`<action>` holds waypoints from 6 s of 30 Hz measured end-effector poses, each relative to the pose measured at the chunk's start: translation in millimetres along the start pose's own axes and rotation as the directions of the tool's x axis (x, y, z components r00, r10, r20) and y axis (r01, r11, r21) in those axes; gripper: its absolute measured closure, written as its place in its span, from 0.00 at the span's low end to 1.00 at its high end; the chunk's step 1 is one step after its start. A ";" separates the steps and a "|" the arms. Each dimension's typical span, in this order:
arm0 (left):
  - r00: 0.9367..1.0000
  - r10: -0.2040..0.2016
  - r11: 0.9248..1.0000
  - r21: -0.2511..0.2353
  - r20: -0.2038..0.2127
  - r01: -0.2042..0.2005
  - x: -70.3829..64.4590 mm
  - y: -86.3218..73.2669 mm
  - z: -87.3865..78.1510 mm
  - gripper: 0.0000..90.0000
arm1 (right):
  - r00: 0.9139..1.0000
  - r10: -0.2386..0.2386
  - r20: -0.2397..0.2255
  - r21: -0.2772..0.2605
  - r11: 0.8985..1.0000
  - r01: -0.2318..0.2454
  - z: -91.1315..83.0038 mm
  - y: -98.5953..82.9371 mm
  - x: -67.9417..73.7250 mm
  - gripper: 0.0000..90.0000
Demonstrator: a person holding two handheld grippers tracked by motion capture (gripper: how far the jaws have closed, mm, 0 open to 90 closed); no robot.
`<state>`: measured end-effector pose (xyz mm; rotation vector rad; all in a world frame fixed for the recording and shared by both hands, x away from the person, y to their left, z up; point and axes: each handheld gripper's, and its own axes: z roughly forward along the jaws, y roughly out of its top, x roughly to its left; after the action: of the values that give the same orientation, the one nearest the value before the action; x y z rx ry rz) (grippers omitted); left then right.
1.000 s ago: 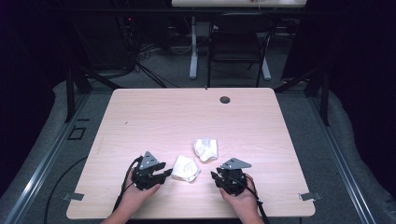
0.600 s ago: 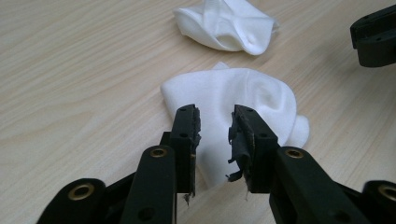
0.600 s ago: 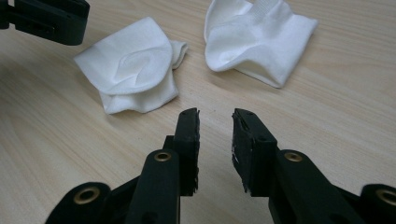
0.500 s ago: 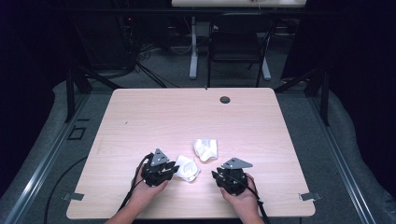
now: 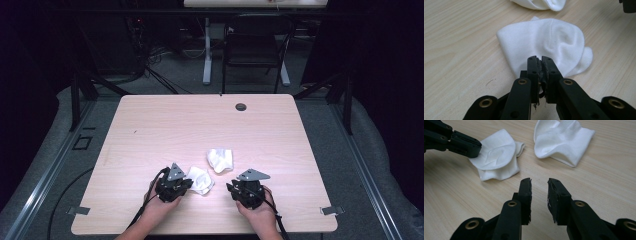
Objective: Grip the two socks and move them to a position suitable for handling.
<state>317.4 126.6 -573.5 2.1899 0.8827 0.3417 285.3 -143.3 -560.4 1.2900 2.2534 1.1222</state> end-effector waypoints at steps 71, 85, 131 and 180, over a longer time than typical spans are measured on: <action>0.999 0.000 1.000 0.008 0.042 -0.001 -30.2 6.4 7.2 0.89 | 1.000 0.007 -0.011 -0.017 1.000 -0.007 1.3 0.9 1.2 0.81; 0.993 -0.069 0.996 -0.047 0.095 0.073 -22.3 8.5 -7.6 0.98 | 0.995 -0.064 -0.072 -0.006 0.998 0.064 14.3 6.0 25.6 0.93; 0.986 -0.162 0.981 -0.119 -0.049 0.155 31.7 -23.7 -64.1 0.82 | 0.986 -0.113 -0.122 0.084 0.989 0.124 43.8 6.5 38.0 0.98; 0.990 -0.142 0.987 -0.073 0.025 0.143 18.0 -23.5 -47.6 0.69 | 0.997 -0.028 -0.069 0.061 0.998 0.032 0.2 8.6 6.8 0.87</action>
<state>296.1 176.1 -558.0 2.0455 0.9938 0.2783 286.8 -135.1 -553.3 1.2551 2.3664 1.1103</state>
